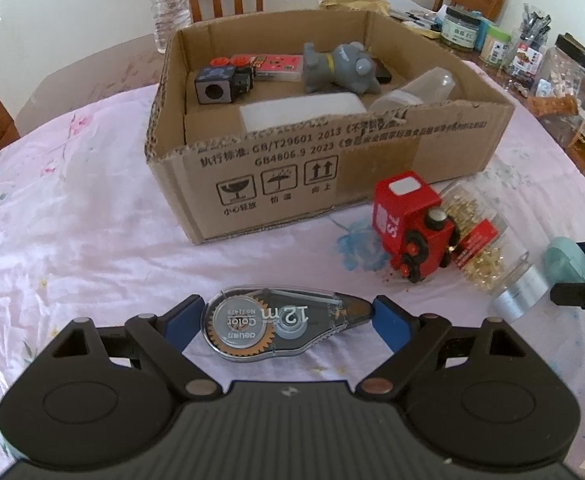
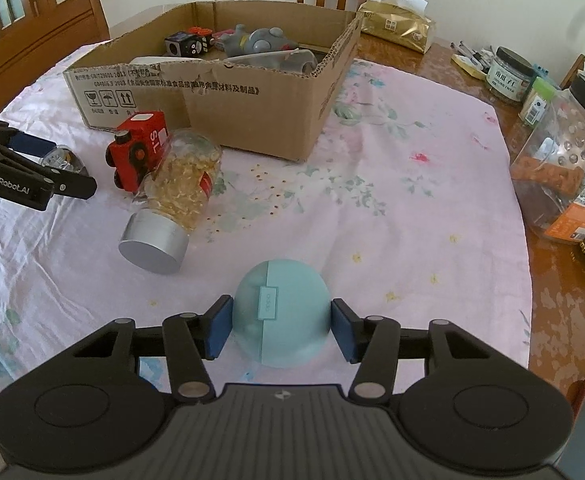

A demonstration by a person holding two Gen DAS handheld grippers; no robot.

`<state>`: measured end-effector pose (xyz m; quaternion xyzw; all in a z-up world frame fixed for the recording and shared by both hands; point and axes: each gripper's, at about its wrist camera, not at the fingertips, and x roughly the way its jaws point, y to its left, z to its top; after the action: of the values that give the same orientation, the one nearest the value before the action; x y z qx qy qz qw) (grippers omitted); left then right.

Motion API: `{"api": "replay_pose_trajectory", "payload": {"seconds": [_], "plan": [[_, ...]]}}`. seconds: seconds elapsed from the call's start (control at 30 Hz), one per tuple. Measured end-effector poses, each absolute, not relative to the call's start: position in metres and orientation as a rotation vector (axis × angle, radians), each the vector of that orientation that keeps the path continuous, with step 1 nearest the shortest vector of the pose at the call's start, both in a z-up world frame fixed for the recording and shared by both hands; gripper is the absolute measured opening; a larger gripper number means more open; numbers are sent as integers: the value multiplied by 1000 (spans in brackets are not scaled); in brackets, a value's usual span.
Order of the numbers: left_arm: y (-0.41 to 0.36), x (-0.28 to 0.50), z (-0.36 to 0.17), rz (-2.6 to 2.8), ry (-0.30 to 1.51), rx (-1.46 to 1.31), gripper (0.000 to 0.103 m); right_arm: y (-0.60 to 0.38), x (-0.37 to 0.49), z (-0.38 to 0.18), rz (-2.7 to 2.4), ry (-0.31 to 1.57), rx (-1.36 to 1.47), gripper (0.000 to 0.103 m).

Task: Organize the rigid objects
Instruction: 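Carry the tape roller and blue container into the box and open both tools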

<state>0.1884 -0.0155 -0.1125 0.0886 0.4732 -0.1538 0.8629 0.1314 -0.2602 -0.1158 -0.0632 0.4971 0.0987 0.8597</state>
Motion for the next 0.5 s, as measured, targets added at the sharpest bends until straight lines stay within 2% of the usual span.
{"api": "replay_pose_trajectory", "payload": {"seconds": [0.33, 0.5], "plan": [[-8, 195, -69, -406, 997, 183, 89, -260, 137, -87, 227, 1012, -125, 58], [-8, 203, -35, -446, 925, 201, 89, -256, 146, -60, 244, 951, -135, 58]]}}
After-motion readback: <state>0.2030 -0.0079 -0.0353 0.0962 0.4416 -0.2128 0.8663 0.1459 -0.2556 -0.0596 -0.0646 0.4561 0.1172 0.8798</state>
